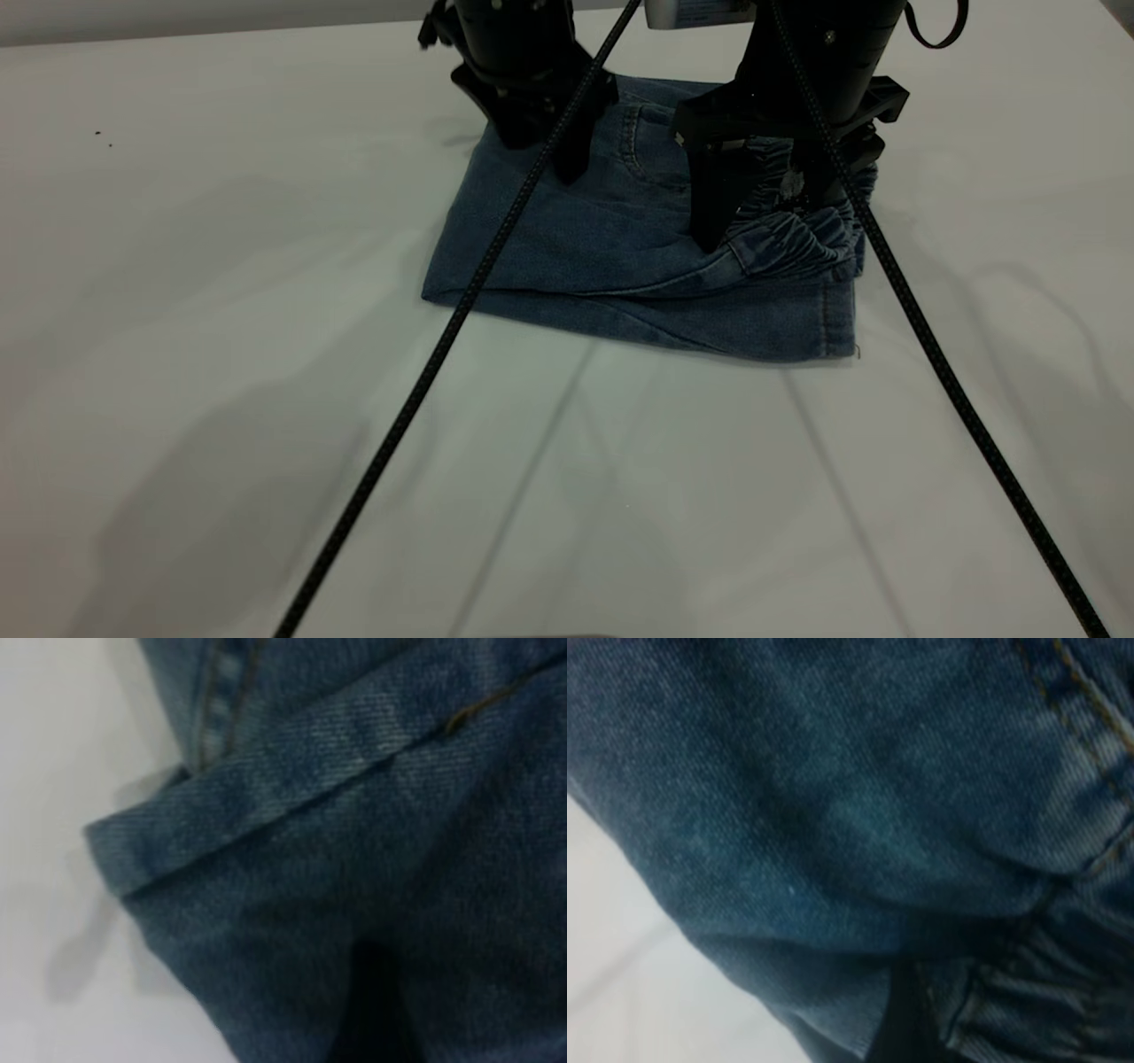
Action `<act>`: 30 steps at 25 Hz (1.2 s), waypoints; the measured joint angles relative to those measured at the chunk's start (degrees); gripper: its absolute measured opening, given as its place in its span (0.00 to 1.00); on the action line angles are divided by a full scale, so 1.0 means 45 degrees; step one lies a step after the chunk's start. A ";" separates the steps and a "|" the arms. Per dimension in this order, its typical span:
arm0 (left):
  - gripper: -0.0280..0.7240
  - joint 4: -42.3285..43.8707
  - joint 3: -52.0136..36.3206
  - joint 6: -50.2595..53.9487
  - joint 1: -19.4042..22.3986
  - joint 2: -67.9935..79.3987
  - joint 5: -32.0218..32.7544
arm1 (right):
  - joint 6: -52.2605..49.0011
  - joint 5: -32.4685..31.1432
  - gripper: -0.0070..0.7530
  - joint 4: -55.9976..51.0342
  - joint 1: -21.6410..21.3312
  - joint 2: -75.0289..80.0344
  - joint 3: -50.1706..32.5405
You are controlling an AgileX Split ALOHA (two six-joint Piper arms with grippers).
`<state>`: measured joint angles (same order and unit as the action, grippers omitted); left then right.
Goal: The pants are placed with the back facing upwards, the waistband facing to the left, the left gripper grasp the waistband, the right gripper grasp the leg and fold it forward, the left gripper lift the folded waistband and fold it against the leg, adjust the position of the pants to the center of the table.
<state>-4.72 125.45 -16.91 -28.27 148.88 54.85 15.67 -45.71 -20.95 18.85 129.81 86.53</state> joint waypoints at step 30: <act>0.57 0.1217 0.2592 0.1598 0.0000 -0.0671 0.2731 | -0.0749 -0.3629 0.66 0.1551 -0.1184 -0.1919 0.2722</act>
<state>0.76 137.11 -9.72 -28.27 145.86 67.14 12.30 -62.05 -13.97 13.52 121.17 98.78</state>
